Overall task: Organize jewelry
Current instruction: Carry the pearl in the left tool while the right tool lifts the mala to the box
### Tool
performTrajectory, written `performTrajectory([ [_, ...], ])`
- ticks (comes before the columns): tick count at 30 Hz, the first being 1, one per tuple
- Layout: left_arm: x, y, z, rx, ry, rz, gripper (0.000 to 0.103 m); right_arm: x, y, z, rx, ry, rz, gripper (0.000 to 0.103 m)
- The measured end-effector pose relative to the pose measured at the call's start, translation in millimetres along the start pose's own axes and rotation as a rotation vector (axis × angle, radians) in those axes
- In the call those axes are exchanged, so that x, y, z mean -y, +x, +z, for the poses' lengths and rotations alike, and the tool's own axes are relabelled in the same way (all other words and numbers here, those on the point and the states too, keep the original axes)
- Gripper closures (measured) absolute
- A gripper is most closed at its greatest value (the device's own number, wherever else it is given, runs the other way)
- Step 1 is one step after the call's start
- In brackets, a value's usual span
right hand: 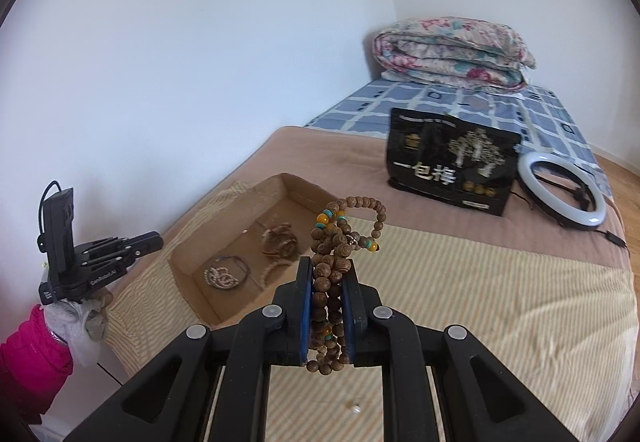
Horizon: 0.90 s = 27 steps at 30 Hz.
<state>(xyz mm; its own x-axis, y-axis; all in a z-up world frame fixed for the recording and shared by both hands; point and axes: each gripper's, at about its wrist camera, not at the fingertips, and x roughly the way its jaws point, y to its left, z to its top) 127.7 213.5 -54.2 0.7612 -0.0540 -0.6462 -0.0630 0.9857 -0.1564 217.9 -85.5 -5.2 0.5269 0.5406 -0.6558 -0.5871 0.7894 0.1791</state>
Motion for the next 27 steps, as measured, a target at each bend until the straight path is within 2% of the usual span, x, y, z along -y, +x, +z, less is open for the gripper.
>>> performTrajectory([
  [15, -25, 19, 6, -0.004, -0.044, -0.012, 0.096, -74, 63, 21, -0.039, -0.060, 0.110, 0.092],
  [27, -23, 49, 15, -0.030, -0.044, -0.025, 0.096, -96, 104, 10, -0.091, -0.040, 0.148, 0.092],
])
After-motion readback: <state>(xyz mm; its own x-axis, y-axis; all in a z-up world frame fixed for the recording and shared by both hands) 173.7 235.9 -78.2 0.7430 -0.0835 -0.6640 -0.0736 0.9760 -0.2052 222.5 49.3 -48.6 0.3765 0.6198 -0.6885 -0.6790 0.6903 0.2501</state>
